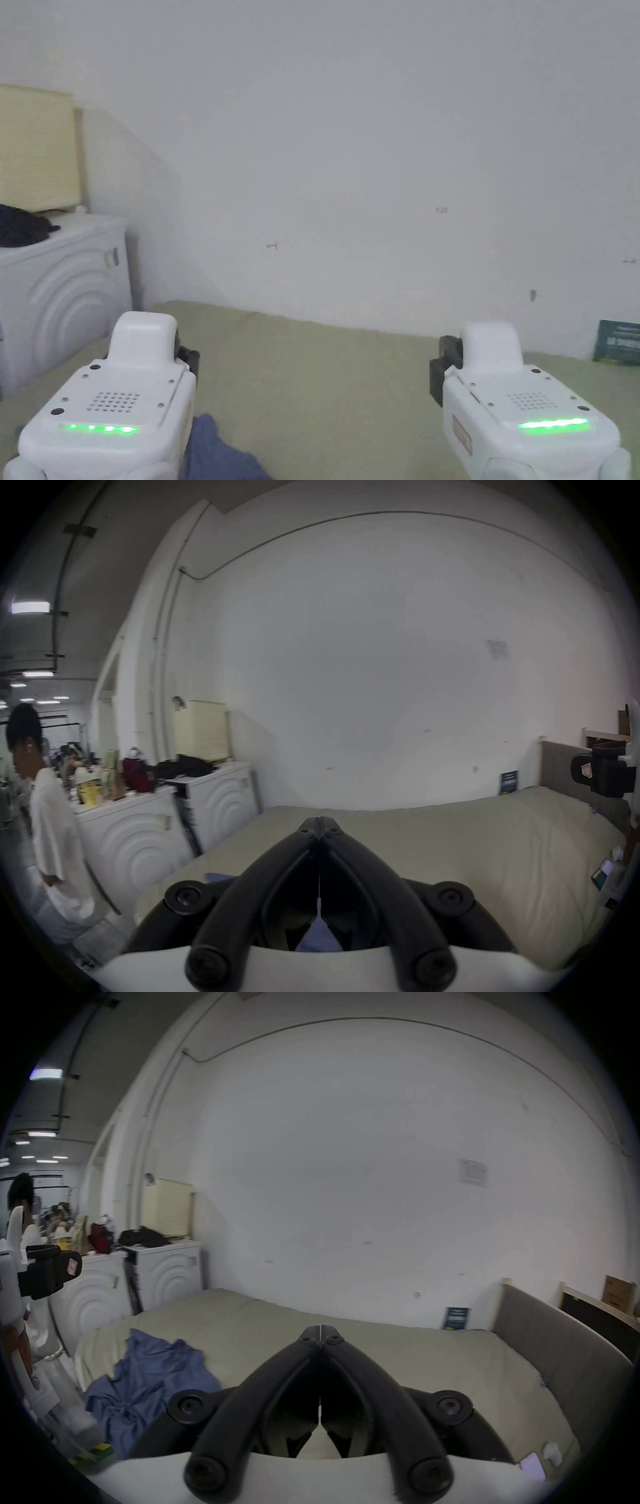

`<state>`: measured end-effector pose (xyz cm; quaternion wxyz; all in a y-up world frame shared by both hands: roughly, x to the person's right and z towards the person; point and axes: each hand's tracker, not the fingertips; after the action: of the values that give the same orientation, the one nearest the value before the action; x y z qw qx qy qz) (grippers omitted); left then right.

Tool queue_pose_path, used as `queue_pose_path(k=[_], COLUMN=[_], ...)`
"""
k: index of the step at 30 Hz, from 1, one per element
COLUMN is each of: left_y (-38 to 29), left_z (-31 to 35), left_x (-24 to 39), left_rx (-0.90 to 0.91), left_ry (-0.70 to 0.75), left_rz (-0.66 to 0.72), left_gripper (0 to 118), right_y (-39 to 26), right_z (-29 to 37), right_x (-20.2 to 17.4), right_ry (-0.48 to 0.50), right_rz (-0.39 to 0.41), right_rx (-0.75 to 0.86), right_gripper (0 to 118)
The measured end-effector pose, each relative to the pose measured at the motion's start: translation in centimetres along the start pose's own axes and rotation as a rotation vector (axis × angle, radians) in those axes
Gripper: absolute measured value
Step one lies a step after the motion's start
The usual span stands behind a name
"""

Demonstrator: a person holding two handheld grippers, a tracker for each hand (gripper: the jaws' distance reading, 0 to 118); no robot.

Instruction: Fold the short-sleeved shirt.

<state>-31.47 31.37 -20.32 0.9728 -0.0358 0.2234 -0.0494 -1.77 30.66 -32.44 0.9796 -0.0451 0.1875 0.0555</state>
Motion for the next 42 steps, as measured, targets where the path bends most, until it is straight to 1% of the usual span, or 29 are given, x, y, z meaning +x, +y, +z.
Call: queue_pose_path(k=[2,3,5,6,10,13,16,18,19,20,22,23,24,26,27,28,29,30,31,32,33,34,35,36,37,39,40,41,42], left_y=[-0.7,-1.0,-1.7,-2.1,-3.7,-5.0,-7.2,-9.8,-11.3,-13.0,-16.6,-18.7,-20.9,-24.2,-25.3,-26.0,-26.5,-26.6,-26.9,-27.4,-27.5,-27.8,-28.3,-29.1,-29.4,-30.6,-31.1,-31.8,-32.1], left_z=[0.9,1.4,2.0,2.3,1.9,-0.5,-5.3,-10.3,-12.3,-14.7,-19.5,-22.2,-24.8,-28.6,-30.1,-31.4,-32.2,-33.0,-34.0,-34.9,-34.8,-36.8,-37.9,-39.2,-38.1,-38.6,-38.7,-39.2,-39.0], left_x=[-3.4,-4.9,-6.9,-7.7,-8.5,-8.3,-8.0,-8.0,-7.9,-7.8,-7.4,-7.4,-7.3,-7.0,-6.8,-6.6,-6.5,-6.4,-6.4,-6.4,-6.6,-6.6,-6.4,-6.2,-4.6,-3.2,-2.7,-2.0,-1.8], left_rx=[-0.027,-0.035,-0.051,-0.068,-0.111,-0.205,-0.399,-0.624,-0.697,-0.738,-0.885,-0.931,-0.988,-1.087,-1.119,-1.103,-1.095,-1.084,-1.074,-1.069,-1.056,-0.966,-0.982,-0.995,-1.006,-1.021,-1.061,-1.078,-1.095], left_ry=[0.075,0.109,0.140,0.150,0.159,0.098,0.015,-0.034,-0.067,-0.094,-0.124,-0.164,-0.187,-0.201,-0.135,-0.127,-0.119,-0.116,-0.112,-0.106,-0.066,-0.082,-0.077,-0.076,-0.078,-0.082,-0.081,-0.066,-0.016], left_rz=[-0.004,-0.002,0.003,0.016,0.035,0.057,0.060,0.078,0.086,0.102,0.148,0.183,0.220,0.243,0.171,0.135,0.126,0.137,0.156,0.166,0.341,0.333,0.270,0.266,0.262,0.253,0.246,0.222,0.153], left_gripper=[0,0,0,0,0,0,0,0,0,0,0,0,0,0,0,1,36,87,118,115,115,116,117,117,117,117,116,108,88], right_y=[0.0,-0.1,-0.4,-0.7,-2.2,-3.6,-5.4,-7.0,-7.8,-8.7,-10.5,-11.6,-12.7,-14.5,-15.4,-16.1,-16.8,-17.3,-17.9,-18.4,-18.9,-19.2,-19.6,-20.0,-20.3,-20.8,-20.9,-21.0,-20.9], right_z=[-0.9,-1.3,-1.8,-1.9,-2.5,-3.7,-5.3,-6.8,-7.6,-8.5,-10.4,-11.3,-12.3,-13.6,-14.2,-14.6,-15.2,-15.6,-16.1,-16.6,-16.9,-17.0,-17.1,-17.1,-17.1,-17.0,-17.0,-17.0,-16.9], right_x=[-3.3,-4.9,-6.8,-7.7,-8.3,-7.7,-7.5,-7.8,-7.9,-8.0,-8.6,-8.8,-9.0,-9.2,-9.3,-9.4,-9.3,-9.2,-9.1,-8.9,-8.8,-8.7,-8.7,-8.6,-8.6,-8.6,-8.5,-8.3,-8.1], right_ry=[0.092,0.122,0.172,0.167,0.196,0.191,0.193,0.187,0.196,0.200,0.196,0.184,0.182,0.208,0.203,0.201,0.201,0.205,0.208,0.209,0.207,0.202,0.198,0.197,0.195,0.193,0.191,0.187,0.181], right_rz=[0.005,0.013,0.021,0.025,0.032,0.030,0.019,0.021,0.019,0.021,0.036,0.037,0.028,0.004,0.016,0.027,0.039,0.044,0.045,0.043,0.040,0.037,0.034,0.034,0.038,0.058,0.065,0.071,0.073], right_rx=[-0.008,-0.007,-0.020,-0.021,-0.053,-0.086,-0.126,-0.153,-0.171,-0.196,-0.233,-0.251,-0.271,-0.323,-0.336,-0.348,-0.364,-0.378,-0.397,-0.410,-0.418,-0.427,-0.433,-0.445,-0.452,-0.468,-0.473,-0.478,-0.480], right_gripper=[0,0,0,0,0,0,0,0,0,0,0,0,0,0,0,0,0,0,0,0,0,0,0,0,0,0,0,0,0])
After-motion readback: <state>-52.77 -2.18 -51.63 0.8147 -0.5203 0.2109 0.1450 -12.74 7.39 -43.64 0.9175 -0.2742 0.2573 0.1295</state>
